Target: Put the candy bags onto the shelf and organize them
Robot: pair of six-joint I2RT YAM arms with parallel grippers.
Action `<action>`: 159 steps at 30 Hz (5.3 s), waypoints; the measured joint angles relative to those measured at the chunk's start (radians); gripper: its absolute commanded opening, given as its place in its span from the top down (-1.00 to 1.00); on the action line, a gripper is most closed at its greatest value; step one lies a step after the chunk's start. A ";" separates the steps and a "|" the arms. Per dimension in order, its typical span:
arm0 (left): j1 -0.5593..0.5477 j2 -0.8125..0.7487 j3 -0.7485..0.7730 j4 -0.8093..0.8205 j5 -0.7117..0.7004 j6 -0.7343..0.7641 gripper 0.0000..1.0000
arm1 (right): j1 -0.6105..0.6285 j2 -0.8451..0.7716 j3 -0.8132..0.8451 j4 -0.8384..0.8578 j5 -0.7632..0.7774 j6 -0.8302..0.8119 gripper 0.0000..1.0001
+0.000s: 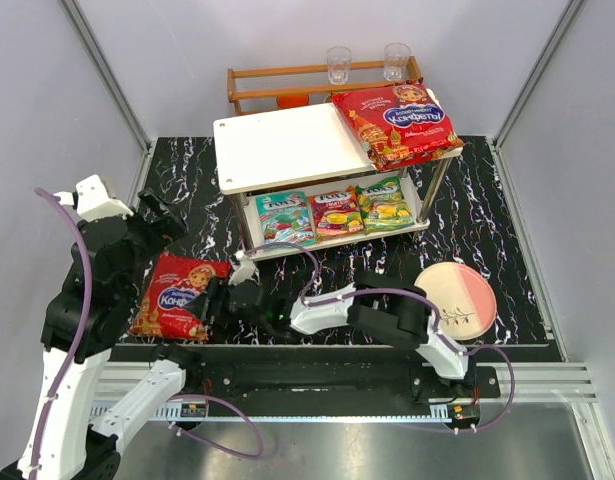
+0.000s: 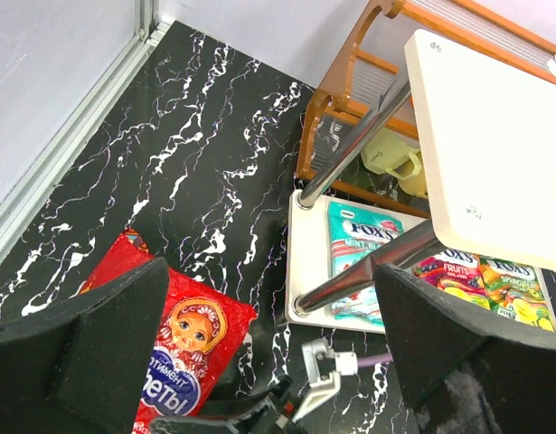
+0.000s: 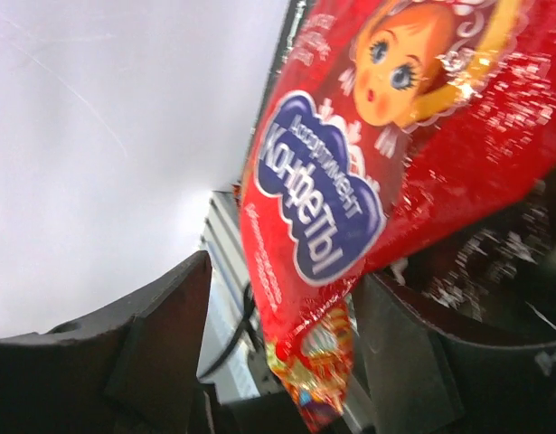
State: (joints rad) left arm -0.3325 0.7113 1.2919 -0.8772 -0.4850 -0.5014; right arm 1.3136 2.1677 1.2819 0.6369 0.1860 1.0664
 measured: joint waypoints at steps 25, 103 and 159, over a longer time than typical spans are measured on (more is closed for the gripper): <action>0.000 -0.056 -0.059 -0.014 0.097 0.013 -0.97 | -0.051 -0.668 -0.421 -0.459 0.037 -0.014 1.00; -1.241 0.130 -1.144 0.861 -0.297 -0.835 0.16 | 0.407 -0.966 -0.761 -1.363 0.795 0.911 0.88; -0.936 0.496 0.688 0.188 -0.149 0.373 1.00 | 0.006 -0.905 0.692 -1.169 0.689 -1.038 1.00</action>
State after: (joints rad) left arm -1.2686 1.2068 1.9800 -0.6888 -0.6342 -0.1280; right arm 1.3201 1.2625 1.9743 -0.5323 0.8745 0.0284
